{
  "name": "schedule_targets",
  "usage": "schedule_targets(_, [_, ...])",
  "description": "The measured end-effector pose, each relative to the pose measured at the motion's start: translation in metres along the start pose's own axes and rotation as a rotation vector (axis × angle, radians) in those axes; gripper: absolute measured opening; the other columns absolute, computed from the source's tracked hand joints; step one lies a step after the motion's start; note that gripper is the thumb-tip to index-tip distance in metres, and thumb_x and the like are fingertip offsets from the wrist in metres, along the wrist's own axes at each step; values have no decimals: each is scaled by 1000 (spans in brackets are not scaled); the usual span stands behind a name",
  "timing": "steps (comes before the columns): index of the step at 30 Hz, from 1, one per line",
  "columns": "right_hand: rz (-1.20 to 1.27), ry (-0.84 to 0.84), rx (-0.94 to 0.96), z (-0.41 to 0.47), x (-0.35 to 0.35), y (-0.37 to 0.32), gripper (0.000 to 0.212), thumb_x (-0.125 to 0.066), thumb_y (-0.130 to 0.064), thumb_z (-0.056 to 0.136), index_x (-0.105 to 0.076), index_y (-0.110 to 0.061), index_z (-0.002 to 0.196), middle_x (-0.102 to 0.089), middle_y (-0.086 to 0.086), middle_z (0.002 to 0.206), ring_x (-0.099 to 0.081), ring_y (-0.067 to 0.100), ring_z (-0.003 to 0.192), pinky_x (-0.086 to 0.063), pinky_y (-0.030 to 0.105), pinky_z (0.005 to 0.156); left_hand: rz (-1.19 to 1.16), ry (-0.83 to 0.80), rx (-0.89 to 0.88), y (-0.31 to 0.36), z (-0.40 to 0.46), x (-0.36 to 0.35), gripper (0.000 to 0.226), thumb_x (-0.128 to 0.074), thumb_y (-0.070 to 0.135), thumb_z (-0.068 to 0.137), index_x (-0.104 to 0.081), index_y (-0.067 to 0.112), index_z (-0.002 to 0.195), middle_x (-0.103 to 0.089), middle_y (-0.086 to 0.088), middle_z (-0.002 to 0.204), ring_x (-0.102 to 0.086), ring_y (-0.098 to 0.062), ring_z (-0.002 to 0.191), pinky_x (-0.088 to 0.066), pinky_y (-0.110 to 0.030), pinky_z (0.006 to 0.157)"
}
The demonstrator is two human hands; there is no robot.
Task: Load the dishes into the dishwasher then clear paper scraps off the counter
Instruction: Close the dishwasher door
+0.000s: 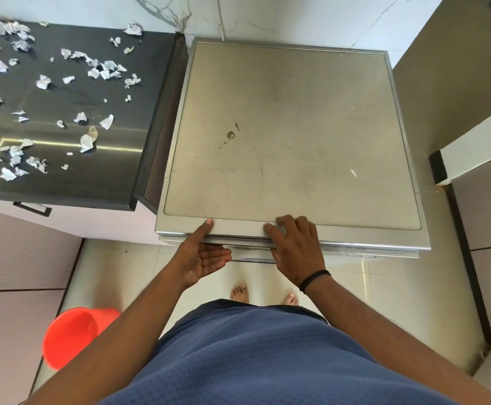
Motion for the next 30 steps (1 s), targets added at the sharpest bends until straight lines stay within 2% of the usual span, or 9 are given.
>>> schedule_targets(7, [-22, 1, 22, 3, 0, -3, 49, -74, -10, 69, -60, -19, 115, -55, 6, 105, -45, 28, 86, -40, 39, 74, 9, -7, -39, 0, 0, -2, 78, -69, 63, 82, -63, -4, 121, -75, -22, 103, -76, -31, 92, -64, -33, 67])
schedule_targets(12, [-58, 2, 24, 6, 3, -4, 66, -71, -11, 72, -53, -14, 136, -52, 6, 101, -45, 28, 83, -40, 40, 74, 12, -10, -62, 2, -2, -4, 75, -67, 62, 84, -63, -3, 120, -75, -22, 102, -76, -31, 91, -63, -32, 64])
schedule_targets(19, [-98, 19, 29, 8, 1, -5, 61, -78, -9, 67, -61, -11, 126, -54, 6, 101, -45, 27, 83, -40, 38, 74, 39, -24, -92, 4, -2, -5, 73, -64, 62, 87, -63, -2, 122, -76, -22, 103, -76, -31, 93, -63, -33, 67])
schedule_targets(30, [-133, 13, 60, 8, -2, -4, 64, -85, -10, 65, -61, -11, 125, -54, 7, 102, -47, 27, 82, -42, 37, 68, 105, -24, -117, 6, -1, -3, 73, -59, 64, 90, -62, -1, 122, -76, -20, 104, -76, -30, 96, -61, -37, 77])
Point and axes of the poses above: each hand's wrist, its own z-axis towards the middle knuckle, its own x-axis out of the back of the hand, y = z × x, the point moved 7 cm from there along z, towards the middle knuckle
